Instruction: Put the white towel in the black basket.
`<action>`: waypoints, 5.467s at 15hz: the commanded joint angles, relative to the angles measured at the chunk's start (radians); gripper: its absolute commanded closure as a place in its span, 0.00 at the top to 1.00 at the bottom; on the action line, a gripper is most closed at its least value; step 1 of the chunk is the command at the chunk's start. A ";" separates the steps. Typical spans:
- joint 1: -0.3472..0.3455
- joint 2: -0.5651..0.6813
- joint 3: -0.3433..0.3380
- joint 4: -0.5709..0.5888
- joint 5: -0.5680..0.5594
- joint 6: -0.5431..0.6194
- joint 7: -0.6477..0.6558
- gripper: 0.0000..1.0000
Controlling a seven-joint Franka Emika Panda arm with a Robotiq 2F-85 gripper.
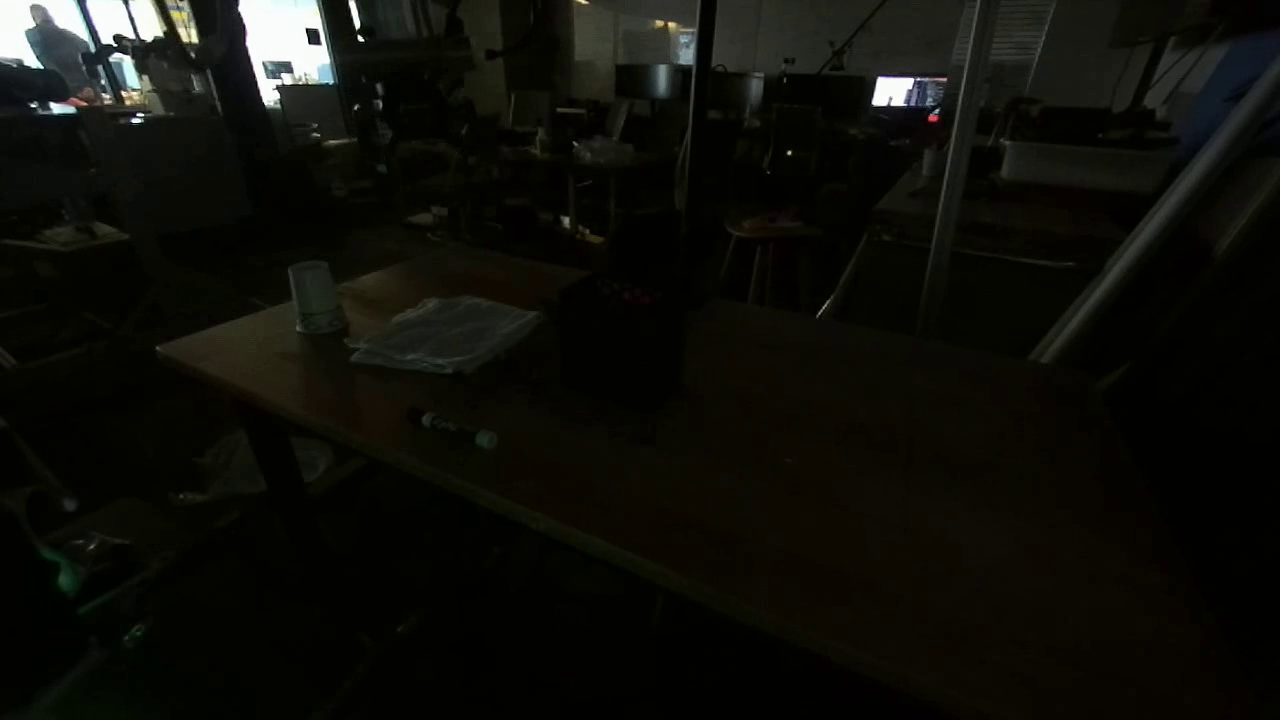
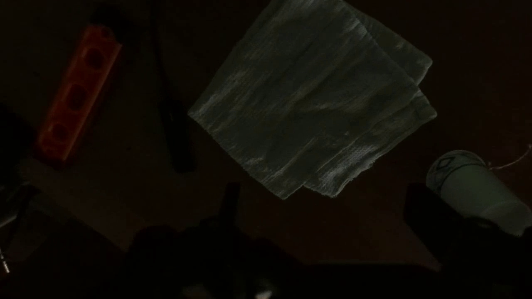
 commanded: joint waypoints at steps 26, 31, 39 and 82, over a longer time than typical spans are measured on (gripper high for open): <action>-0.076 0.454 0.033 0.146 0.008 0.067 0.000 0.35; -0.076 0.342 0.033 0.105 0.055 0.033 0.035 0.00; -0.087 0.115 -0.006 -0.006 0.071 -0.004 0.159 0.03; -0.269 0.157 -0.172 -0.019 0.116 -0.011 0.147 0.03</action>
